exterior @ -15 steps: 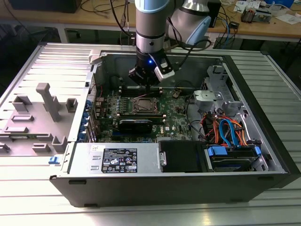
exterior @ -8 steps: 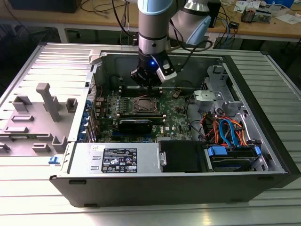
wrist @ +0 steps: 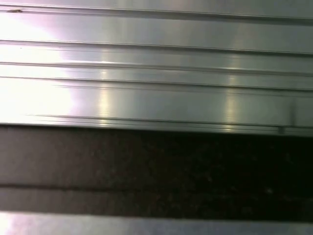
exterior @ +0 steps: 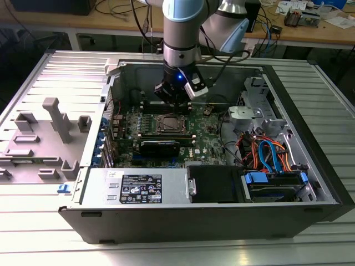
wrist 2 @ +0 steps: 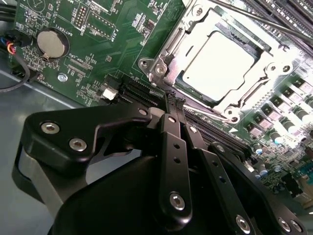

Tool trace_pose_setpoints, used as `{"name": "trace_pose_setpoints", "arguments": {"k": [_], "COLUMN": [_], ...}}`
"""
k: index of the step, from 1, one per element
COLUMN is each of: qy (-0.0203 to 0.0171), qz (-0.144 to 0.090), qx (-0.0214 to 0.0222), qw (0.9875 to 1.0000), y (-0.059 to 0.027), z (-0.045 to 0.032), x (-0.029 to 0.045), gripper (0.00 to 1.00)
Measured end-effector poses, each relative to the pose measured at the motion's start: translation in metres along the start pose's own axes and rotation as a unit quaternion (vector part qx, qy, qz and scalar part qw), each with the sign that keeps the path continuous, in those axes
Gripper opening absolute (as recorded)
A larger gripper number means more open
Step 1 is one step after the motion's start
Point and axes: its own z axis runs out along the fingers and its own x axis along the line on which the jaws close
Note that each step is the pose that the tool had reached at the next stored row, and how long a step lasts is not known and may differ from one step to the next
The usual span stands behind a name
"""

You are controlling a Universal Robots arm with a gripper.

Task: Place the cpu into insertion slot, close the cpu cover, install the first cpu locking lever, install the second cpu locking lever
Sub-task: 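Install the first cpu locking lever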

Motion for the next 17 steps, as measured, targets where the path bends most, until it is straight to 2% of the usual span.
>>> {"name": "trace_pose_setpoints", "arguments": {"k": [4, 17], "qy": [0.0001, 0.0], "qz": [0.0, 0.0], "qx": [0.0001, -0.0001], "qw": [1.0, 1.0], "y": [-0.0002, -0.0004], "z": [0.0026, 0.0032], "x": [-0.0009, -0.0017], "gripper": [0.11, 0.11]}}
